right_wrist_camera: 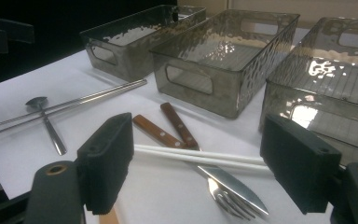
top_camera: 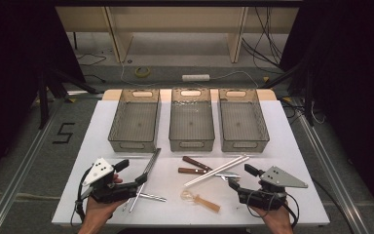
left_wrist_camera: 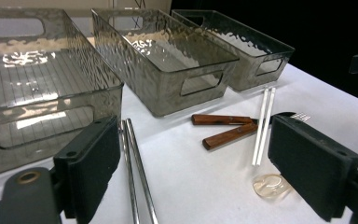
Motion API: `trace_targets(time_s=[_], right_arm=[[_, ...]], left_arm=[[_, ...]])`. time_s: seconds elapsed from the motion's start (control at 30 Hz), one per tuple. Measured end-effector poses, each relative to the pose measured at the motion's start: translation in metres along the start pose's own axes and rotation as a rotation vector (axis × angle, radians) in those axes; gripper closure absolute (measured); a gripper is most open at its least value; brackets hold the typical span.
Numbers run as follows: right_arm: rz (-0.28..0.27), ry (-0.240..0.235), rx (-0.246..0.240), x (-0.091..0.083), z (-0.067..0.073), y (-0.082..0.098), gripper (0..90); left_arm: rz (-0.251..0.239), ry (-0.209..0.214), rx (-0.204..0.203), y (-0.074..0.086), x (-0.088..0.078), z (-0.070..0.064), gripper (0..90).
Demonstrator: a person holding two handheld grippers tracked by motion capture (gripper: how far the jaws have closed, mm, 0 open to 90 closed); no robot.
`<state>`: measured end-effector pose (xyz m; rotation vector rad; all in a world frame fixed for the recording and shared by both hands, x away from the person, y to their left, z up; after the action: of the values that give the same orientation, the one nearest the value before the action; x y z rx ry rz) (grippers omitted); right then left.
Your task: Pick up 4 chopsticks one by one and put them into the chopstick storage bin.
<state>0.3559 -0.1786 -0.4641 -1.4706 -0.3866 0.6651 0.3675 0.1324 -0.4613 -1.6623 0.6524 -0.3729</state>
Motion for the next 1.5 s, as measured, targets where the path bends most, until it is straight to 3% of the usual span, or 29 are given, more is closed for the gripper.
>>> trace_targets(time_s=[0.2,0.47,0.87,1.13,1.23,1.3,1.5], right_arm=[[0.002,0.005,0.005,0.0,-0.001,0.0,27.0],[0.005,0.007,0.0,0.0,0.0,0.001,27.3],[0.022,0.001,-0.003,0.002,0.002,0.003,27.8],[0.032,-0.006,-0.006,0.002,0.003,0.005,28.4],[0.032,-0.011,-0.007,0.003,0.004,0.005,29.0],[0.034,-0.013,-0.008,0.003,0.004,0.005,29.0],[0.037,-0.014,-0.009,0.003,0.004,0.006,29.2]], left_arm=[[0.021,-0.022,-0.015,0.002,0.001,0.003,16.6],[0.073,-0.065,0.007,0.007,0.002,0.008,18.0],[0.246,-0.163,-0.031,0.022,0.004,0.028,34.9],[0.378,-0.16,-0.081,0.041,0.006,0.035,46.2],[0.445,-0.153,-0.077,0.05,0.008,0.036,51.6],[0.47,-0.165,-0.07,0.055,0.01,0.04,54.7],[0.538,-0.145,-0.066,0.065,0.013,0.04,57.9]])
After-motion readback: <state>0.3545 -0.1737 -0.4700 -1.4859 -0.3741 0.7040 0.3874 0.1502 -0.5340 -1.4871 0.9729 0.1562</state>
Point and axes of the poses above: each handheld gripper's, and its own axes: x roughly forward along the jaws, y roughly out of its underside, z roughly to its left, the point moved 10 cm from there along x, roughly forward along the jaws, and after that the axes turned 14 degrees about -z, right-handed, at the moved point
